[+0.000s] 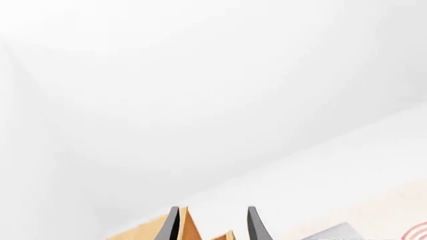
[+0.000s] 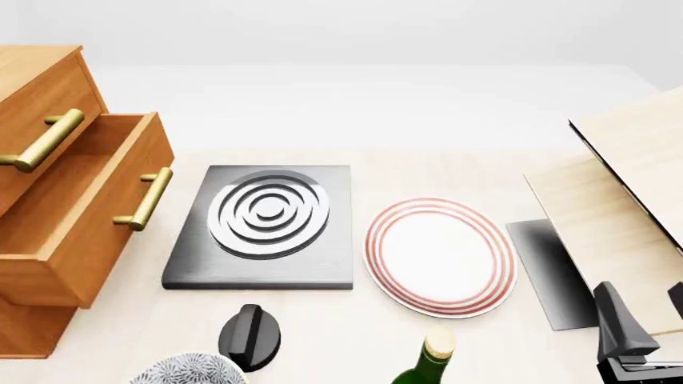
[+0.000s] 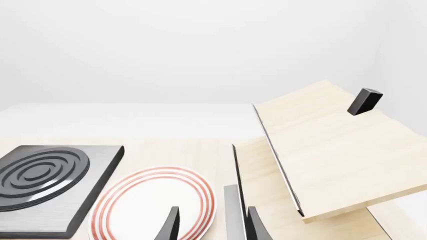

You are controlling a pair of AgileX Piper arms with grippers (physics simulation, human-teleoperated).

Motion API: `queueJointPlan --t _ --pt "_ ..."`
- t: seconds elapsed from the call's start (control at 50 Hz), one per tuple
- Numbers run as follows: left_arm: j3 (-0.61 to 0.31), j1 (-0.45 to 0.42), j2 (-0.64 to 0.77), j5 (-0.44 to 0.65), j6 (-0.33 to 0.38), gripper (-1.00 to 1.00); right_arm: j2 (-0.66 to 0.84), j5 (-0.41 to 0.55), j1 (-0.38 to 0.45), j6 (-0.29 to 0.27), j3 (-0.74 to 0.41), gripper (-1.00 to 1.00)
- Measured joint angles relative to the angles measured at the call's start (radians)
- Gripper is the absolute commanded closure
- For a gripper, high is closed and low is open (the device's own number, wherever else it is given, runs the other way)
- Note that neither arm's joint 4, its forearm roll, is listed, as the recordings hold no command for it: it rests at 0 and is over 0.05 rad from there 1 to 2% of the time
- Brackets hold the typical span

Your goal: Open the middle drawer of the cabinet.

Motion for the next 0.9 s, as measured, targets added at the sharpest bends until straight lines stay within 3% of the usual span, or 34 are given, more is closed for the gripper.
queueJointPlan --t 0.62,0.9 --pt "-0.058 0.096 0.064 0.102 -0.197 -1.00 0.000 0.000 0.000 0.000 0.000 -1.00" --pt "-0.045 0.118 0.097 0.109 -0.224 -1.00 0.000 0.000 0.000 0.000 0.000 -1.00"
